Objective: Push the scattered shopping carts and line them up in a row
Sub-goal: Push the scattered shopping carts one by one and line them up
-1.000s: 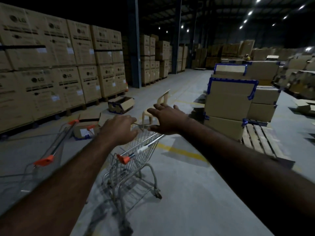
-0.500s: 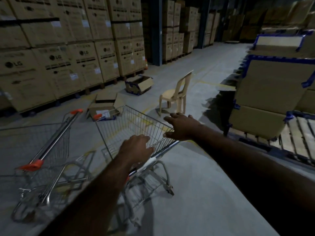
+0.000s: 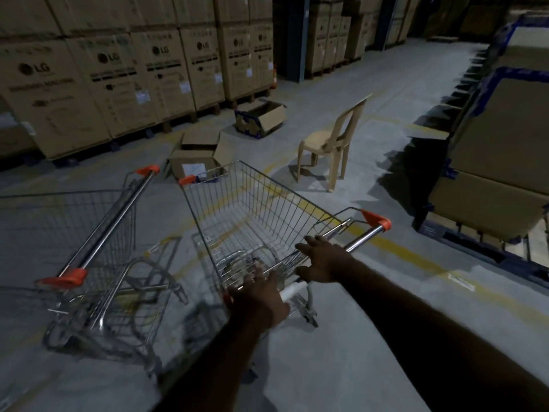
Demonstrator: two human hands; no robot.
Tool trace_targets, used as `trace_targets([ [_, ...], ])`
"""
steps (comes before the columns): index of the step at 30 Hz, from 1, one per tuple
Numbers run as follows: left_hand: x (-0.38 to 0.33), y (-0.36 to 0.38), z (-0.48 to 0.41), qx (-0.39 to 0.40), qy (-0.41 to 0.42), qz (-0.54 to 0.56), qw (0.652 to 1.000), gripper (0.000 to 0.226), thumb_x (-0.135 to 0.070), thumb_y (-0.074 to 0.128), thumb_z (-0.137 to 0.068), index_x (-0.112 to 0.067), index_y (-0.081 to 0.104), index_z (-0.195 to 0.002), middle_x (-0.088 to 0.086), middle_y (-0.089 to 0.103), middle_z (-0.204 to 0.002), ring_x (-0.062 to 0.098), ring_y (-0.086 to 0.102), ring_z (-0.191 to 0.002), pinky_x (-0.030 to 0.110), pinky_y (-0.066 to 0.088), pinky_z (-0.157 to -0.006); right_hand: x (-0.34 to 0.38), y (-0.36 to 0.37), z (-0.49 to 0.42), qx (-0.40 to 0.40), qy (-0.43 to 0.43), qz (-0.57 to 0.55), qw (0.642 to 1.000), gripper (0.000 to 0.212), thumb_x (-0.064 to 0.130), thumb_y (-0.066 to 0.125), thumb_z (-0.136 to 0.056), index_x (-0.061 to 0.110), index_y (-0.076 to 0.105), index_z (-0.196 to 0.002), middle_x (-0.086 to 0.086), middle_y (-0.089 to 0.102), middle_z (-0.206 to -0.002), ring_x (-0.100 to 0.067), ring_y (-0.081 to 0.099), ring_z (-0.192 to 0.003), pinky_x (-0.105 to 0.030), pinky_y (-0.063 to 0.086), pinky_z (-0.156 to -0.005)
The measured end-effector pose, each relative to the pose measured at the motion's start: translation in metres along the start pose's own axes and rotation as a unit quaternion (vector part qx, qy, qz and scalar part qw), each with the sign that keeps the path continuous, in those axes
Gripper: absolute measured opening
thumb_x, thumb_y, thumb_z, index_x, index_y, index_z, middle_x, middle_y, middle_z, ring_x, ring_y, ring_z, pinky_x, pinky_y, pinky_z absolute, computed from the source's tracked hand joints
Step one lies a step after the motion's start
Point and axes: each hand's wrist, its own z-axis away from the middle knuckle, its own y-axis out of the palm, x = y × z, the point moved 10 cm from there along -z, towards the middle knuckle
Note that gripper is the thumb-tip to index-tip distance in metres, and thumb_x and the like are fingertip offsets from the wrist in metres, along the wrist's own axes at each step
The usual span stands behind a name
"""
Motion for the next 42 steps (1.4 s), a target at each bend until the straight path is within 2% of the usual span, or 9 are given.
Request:
trace_targets([
  [7,0.000,0.002,-0.007,0.005,0.012,-0.015,1.000,0.077,-0.056,0.058,-0.087,-0.028,0.028,-0.153,0.010,0.024,-0.161,0.039,0.024,-0.146,0.069,0.025,-0.111,-0.002,0.013,-0.012,0.018,0.006,0.067,0.998,0.083,0.082,0.027,-0.091,0.038,0.018,-0.161,0.001,0.013,-0.170,-0.026,0.044,-0.141,-0.039,0.035,-0.102],
  [14,0.012,-0.006,-0.014,-0.002,0.030,-0.018,0.999,0.070,-0.054,0.060,-0.084,-0.031,0.036,-0.145,0.003,0.036,-0.152,0.032,0.036,-0.140,0.061,0.031,-0.108,0.004,0.017,-0.020,0.037,0.010,0.060,0.997,0.090,0.084,0.027,-0.090,0.032,0.019,-0.162,-0.006,0.017,-0.169,-0.026,0.044,-0.141,-0.038,0.045,-0.104],
  [19,0.031,-0.014,-0.024,-0.026,0.054,-0.044,0.997,0.071,-0.058,0.061,-0.083,-0.033,0.041,-0.145,-0.002,0.038,-0.154,0.026,0.042,-0.136,0.053,0.035,-0.108,0.009,0.022,-0.024,0.046,0.026,0.001,0.999,0.093,0.085,0.029,-0.088,0.030,0.020,-0.162,-0.006,0.015,-0.169,-0.031,0.035,-0.147,-0.045,0.036,-0.115],
  [23,0.040,-0.017,-0.033,0.009,0.072,-0.072,0.995,0.082,-0.063,0.060,-0.080,-0.036,0.032,-0.152,-0.005,0.027,-0.163,0.026,0.037,-0.142,0.056,0.034,-0.111,0.005,0.026,-0.022,0.039,0.038,-0.067,0.996,0.111,0.099,0.026,-0.070,0.033,0.026,-0.159,-0.006,0.025,-0.163,-0.034,0.039,-0.143,-0.049,0.038,-0.113],
  [27,0.039,-0.023,-0.045,0.006,0.103,-0.082,0.991,0.084,-0.066,0.060,-0.073,-0.035,0.038,-0.148,-0.008,0.039,-0.156,0.020,0.044,-0.136,0.049,0.035,-0.108,-0.005,0.029,-0.016,0.045,0.057,-0.111,0.991,0.113,0.101,0.030,-0.069,0.035,0.022,-0.161,-0.005,0.017,-0.167,-0.035,0.033,-0.147,-0.048,0.033,-0.116],
  [34,0.012,-0.035,-0.062,0.034,0.161,-0.092,0.982,0.087,-0.059,0.064,-0.082,-0.037,0.024,-0.156,-0.010,0.020,-0.166,0.021,0.029,-0.147,0.055,0.024,-0.116,-0.028,0.029,0.000,0.066,0.088,-0.167,0.980,0.107,0.090,0.045,-0.078,0.030,0.018,-0.162,-0.009,0.012,-0.167,-0.038,0.027,-0.150,-0.046,0.028,-0.119],
  [36,0.000,-0.040,-0.065,0.031,0.188,-0.109,0.976,0.087,-0.058,0.065,-0.083,-0.036,0.024,-0.157,-0.011,0.020,-0.166,0.020,0.029,-0.148,0.052,0.024,-0.117,-0.037,0.031,0.002,0.070,0.098,-0.177,0.977,0.109,0.091,0.045,-0.076,0.029,0.019,-0.162,-0.011,0.017,-0.165,-0.038,0.031,-0.147,-0.044,0.036,-0.115],
  [39,-0.017,-0.046,-0.072,0.030,0.228,-0.118,0.966,0.087,-0.059,0.065,-0.083,-0.035,0.026,-0.157,-0.011,0.021,-0.166,0.017,0.029,-0.148,0.049,0.027,-0.116,-0.053,0.034,0.007,0.071,0.115,-0.203,0.970,0.112,0.092,0.048,-0.074,0.029,0.018,-0.162,-0.010,0.019,-0.164,-0.037,0.040,-0.141,-0.034,0.052,-0.095],
  [42,-0.033,-0.046,-0.082,0.036,0.261,-0.122,0.957,0.093,-0.064,0.066,-0.081,-0.035,0.023,-0.158,-0.011,0.019,-0.167,0.015,0.026,-0.149,0.047,0.026,-0.117,-0.069,0.037,0.015,0.068,0.139,-0.233,0.960,0.118,0.095,0.050,-0.068,0.031,0.019,-0.162,-0.009,0.016,-0.166,-0.035,0.041,-0.141,-0.028,0.054,-0.084],
])
